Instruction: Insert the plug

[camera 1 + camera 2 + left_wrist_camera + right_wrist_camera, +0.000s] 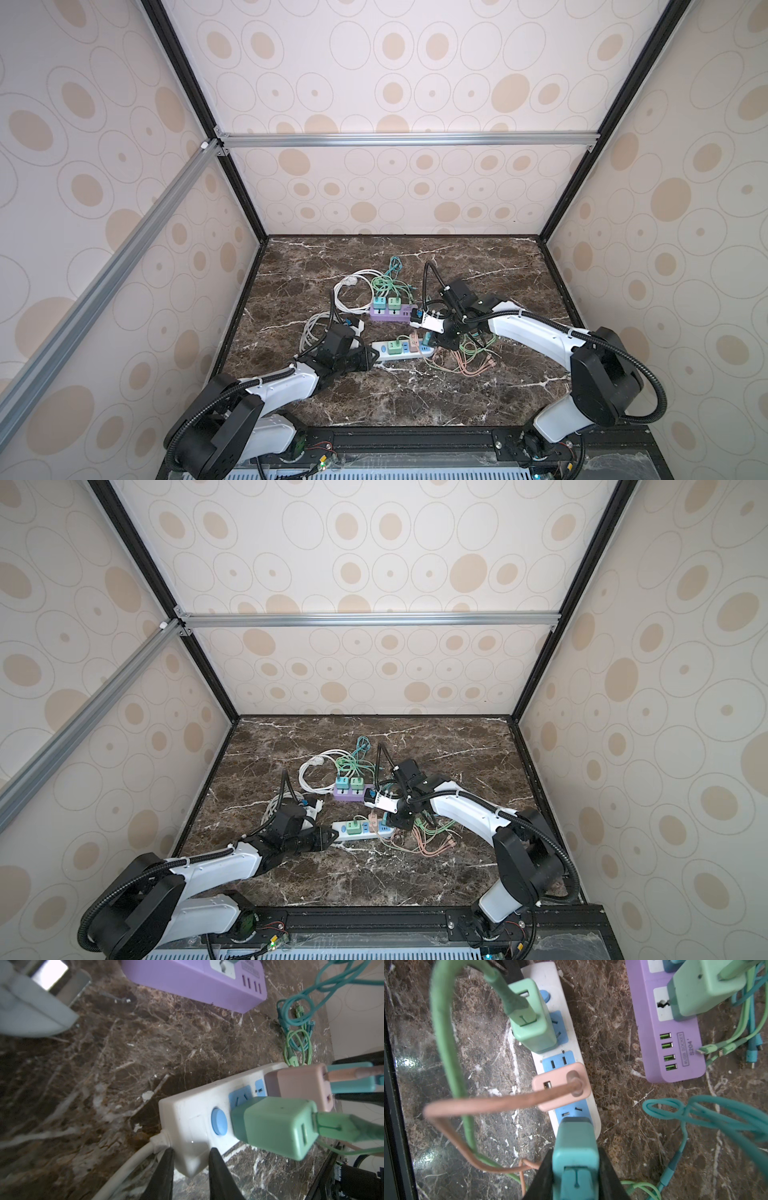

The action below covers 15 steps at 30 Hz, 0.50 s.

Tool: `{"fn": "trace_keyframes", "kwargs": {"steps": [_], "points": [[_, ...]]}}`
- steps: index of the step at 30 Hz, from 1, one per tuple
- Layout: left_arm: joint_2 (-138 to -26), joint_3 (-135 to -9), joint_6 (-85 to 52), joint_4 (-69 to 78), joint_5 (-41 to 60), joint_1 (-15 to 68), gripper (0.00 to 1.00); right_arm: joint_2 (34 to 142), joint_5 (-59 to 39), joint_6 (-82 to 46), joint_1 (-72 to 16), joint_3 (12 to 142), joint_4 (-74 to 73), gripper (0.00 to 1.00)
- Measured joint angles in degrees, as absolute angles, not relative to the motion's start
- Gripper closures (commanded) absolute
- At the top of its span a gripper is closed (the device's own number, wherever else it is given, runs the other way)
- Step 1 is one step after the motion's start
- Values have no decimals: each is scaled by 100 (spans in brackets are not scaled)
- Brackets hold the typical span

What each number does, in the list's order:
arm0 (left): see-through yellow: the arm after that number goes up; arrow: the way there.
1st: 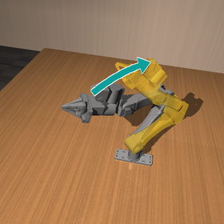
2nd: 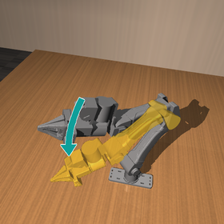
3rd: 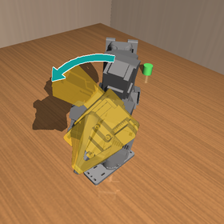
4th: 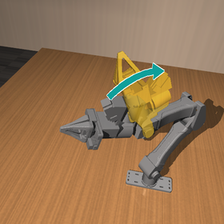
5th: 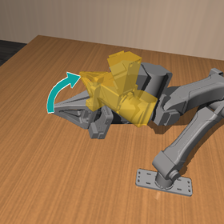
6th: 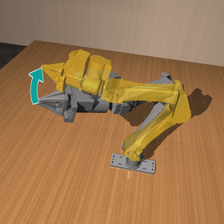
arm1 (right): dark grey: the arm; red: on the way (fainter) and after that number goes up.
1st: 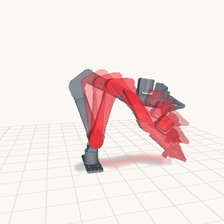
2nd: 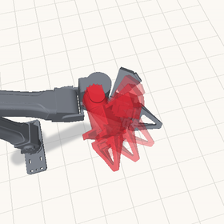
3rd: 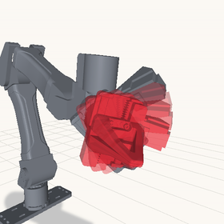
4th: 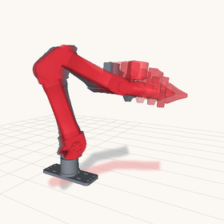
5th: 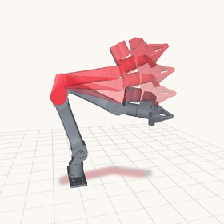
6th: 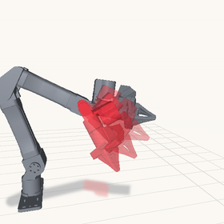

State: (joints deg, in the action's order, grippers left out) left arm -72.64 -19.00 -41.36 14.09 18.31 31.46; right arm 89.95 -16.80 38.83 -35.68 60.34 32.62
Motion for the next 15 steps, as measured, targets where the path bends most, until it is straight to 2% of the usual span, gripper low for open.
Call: {"fn": "trace_keyframes", "kwargs": {"steps": [15], "points": [[-7725,-2102,-3935,1850,2025,2764,78,9050,-1678,3933,-3645,6108,3304,83]]}}
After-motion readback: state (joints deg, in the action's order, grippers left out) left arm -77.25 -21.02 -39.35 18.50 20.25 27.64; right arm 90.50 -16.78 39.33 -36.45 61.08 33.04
